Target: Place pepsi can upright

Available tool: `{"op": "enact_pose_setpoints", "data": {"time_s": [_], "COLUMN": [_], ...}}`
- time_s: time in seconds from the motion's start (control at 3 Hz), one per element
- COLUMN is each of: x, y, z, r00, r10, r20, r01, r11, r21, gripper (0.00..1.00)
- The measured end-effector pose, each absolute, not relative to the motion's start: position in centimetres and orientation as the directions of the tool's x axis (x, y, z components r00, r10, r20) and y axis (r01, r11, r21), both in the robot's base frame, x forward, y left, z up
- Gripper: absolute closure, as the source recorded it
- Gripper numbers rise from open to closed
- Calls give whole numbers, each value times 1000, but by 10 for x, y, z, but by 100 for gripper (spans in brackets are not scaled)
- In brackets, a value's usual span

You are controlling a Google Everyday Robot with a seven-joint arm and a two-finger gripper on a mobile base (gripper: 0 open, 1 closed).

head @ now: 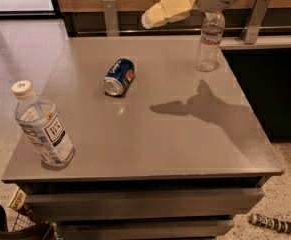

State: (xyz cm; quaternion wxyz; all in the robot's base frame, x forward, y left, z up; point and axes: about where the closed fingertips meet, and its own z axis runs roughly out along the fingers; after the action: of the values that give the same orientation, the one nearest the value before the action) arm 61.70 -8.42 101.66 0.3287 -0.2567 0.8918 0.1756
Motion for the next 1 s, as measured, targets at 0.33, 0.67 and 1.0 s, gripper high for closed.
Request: {"op": "enact_pose_setpoints", "data": {"time_s": [0.33,0.67,1.0], "x": [622,625,633], "y": [-64,-35,-4], "z": [988,966,944], "r00": [-736,-825,-903], "r10": [-348,-325,-272], "r20": [-581,-463,-333], "r01": [-524,-437,-330], "r11": [836,886,935], "r21": [163,157,129], "gripper": [0,0,0]}}
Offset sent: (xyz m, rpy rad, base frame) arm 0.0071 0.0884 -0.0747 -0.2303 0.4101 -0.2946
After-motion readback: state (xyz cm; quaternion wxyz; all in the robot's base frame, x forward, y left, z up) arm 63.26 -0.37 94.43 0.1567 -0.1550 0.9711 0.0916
